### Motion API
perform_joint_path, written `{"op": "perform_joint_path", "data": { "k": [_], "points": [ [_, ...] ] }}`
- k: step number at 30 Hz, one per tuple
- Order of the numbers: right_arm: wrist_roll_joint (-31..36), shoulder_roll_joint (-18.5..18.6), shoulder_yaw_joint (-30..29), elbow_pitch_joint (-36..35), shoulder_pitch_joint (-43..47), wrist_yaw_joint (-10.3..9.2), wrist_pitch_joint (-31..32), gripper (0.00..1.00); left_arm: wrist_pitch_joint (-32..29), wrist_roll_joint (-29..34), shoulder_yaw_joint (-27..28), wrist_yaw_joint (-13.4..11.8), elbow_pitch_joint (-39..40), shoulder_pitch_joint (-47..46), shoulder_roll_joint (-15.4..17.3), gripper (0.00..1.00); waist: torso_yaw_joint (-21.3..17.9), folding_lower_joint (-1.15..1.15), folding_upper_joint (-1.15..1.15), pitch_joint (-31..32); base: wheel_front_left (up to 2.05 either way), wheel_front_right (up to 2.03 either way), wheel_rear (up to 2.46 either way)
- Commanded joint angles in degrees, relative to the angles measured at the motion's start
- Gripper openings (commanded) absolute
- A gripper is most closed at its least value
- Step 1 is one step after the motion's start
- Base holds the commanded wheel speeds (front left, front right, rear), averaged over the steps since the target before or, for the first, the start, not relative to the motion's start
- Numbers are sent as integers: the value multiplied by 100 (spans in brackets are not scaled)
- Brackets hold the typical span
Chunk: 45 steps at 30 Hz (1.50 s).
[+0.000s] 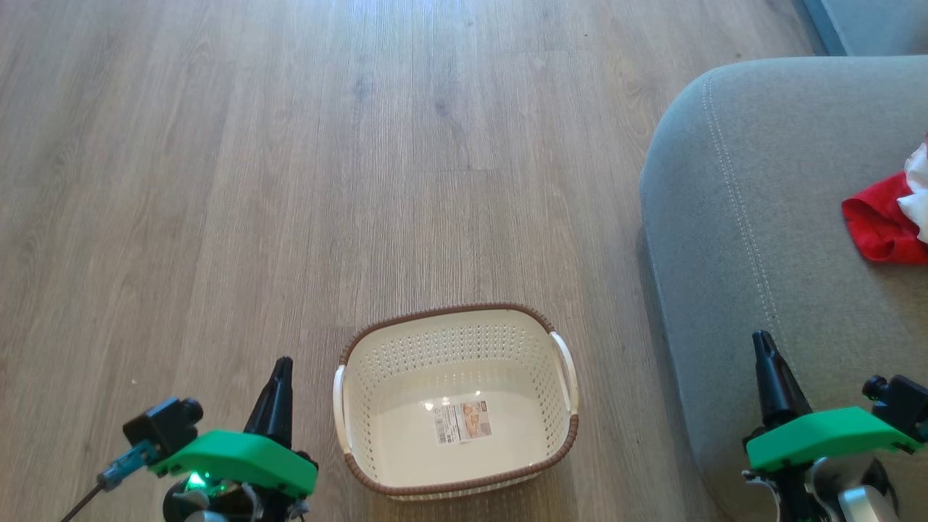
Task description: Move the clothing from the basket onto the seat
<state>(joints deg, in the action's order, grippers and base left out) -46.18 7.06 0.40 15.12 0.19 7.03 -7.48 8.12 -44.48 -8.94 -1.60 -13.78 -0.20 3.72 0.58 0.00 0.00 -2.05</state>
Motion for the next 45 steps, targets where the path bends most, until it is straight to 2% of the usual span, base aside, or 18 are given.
{"op": "perform_joint_path", "data": {
  "k": [1, 45],
  "points": [
    [-183, 4, -8, -165, -304, 19, 44, 0, -39, -181, 180, 59, 155, -326, 70, 0, -1, 0, 0, 4, 0, 0, 0],
    [-2766, -194, -341, -137, -490, 34, 772, 0, -737, -2936, 816, 546, 59, -470, 88, 0, -34, 0, 0, 109, 0, 0, 0]
  ]
}}
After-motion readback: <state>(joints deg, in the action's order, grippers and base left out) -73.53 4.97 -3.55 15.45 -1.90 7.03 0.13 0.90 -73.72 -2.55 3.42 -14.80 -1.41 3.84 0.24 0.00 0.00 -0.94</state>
